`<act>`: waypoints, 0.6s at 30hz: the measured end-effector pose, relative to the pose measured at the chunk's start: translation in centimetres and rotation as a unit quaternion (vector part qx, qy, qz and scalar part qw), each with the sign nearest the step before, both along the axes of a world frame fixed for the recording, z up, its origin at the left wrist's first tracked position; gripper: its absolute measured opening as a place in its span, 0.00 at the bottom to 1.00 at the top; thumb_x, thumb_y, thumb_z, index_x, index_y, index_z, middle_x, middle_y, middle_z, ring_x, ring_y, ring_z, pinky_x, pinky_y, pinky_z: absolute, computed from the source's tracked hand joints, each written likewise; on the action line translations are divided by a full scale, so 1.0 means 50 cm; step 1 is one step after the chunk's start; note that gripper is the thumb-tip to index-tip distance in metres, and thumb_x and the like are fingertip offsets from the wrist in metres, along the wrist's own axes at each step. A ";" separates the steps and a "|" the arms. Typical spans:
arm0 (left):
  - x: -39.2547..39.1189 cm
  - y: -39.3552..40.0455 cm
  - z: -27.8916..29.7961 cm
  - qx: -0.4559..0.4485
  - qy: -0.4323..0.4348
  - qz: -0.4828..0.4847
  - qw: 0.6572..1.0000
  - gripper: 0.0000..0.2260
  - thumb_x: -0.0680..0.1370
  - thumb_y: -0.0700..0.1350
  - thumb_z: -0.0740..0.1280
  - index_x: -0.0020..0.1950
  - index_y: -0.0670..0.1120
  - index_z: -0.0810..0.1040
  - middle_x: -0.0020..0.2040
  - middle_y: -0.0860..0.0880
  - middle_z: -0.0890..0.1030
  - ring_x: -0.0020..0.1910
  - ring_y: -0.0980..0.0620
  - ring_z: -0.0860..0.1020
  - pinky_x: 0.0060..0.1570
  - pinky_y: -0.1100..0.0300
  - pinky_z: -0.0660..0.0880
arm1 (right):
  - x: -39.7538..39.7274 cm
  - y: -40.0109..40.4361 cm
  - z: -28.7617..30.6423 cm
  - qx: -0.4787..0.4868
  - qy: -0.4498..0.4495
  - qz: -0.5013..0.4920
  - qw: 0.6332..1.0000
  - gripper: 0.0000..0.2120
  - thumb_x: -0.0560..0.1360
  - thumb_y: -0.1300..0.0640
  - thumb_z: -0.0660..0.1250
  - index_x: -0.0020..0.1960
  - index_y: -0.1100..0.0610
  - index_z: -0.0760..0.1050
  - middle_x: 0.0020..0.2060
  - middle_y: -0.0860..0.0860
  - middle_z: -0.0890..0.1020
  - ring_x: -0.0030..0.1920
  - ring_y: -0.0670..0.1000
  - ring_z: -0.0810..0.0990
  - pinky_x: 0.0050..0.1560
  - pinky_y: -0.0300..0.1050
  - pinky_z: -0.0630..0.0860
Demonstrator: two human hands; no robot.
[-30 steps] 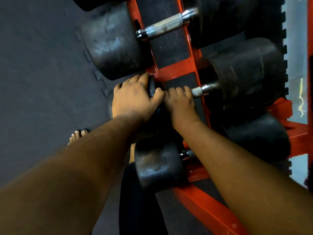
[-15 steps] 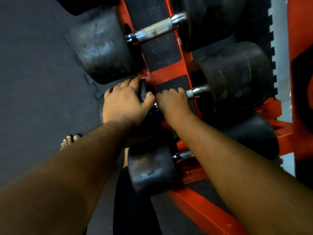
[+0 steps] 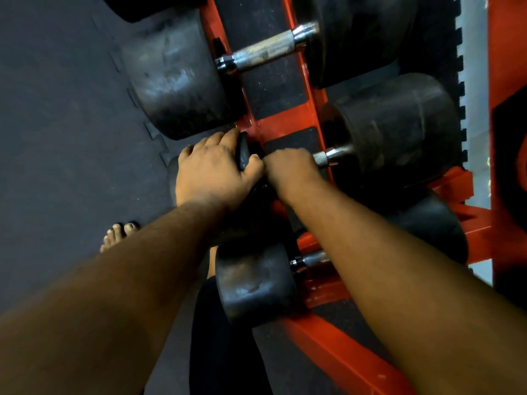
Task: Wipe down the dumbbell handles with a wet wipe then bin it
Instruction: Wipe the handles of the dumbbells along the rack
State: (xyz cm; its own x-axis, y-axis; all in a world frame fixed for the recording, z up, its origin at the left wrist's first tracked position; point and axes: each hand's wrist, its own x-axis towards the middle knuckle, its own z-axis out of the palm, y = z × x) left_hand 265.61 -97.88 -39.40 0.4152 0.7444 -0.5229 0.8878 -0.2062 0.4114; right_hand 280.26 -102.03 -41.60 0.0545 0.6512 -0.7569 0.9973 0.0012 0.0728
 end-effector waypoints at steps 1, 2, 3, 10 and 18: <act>0.000 0.000 0.000 0.000 0.001 -0.001 1.000 0.34 0.74 0.65 0.52 0.76 0.50 0.72 0.70 0.45 0.78 0.69 0.42 0.74 0.68 0.45 0.66 | 0.008 0.029 -0.003 -0.064 0.015 0.002 0.998 0.09 0.78 0.54 0.65 0.55 0.53 0.80 0.53 0.53 0.84 0.55 0.57 0.83 0.49 0.48 0.73; 0.000 0.000 0.001 0.001 0.000 0.000 1.000 0.34 0.74 0.65 0.52 0.76 0.50 0.72 0.70 0.45 0.78 0.69 0.42 0.75 0.67 0.45 0.67 | 0.013 0.046 -0.001 -0.105 0.018 0.008 0.994 0.08 0.76 0.53 0.68 0.54 0.52 0.81 0.53 0.53 0.84 0.55 0.57 0.83 0.48 0.48 0.73; 0.000 0.001 0.002 0.000 0.000 0.002 1.000 0.34 0.74 0.65 0.52 0.75 0.50 0.72 0.70 0.45 0.78 0.68 0.41 0.75 0.67 0.45 0.67 | 0.016 0.047 0.001 -0.114 0.018 0.020 0.993 0.08 0.76 0.51 0.68 0.54 0.51 0.80 0.53 0.52 0.84 0.55 0.57 0.83 0.49 0.48 0.73; -0.002 0.000 0.004 -0.002 -0.002 0.010 1.000 0.34 0.74 0.65 0.52 0.74 0.50 0.73 0.69 0.45 0.78 0.68 0.42 0.75 0.68 0.44 0.66 | 0.007 -0.119 0.001 0.218 -0.056 0.044 0.973 0.12 0.77 0.58 0.61 0.58 0.54 0.76 0.49 0.53 0.78 0.52 0.58 0.77 0.72 0.62 0.61; 0.001 0.003 0.004 0.000 -0.003 0.002 1.000 0.34 0.74 0.65 0.52 0.74 0.50 0.73 0.69 0.44 0.79 0.67 0.41 0.75 0.67 0.45 0.67 | 0.048 0.049 0.029 -0.126 0.041 0.043 0.990 0.07 0.74 0.48 0.68 0.50 0.50 0.78 0.50 0.53 0.83 0.52 0.58 0.82 0.47 0.49 0.73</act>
State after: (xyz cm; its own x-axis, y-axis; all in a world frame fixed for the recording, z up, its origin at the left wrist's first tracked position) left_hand 265.65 -97.73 -39.22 0.4153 0.7463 -0.5202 0.8863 -0.2031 0.4162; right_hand 282.67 -99.57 -40.17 -0.0621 0.4407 -0.8955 0.9953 0.0943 -0.0226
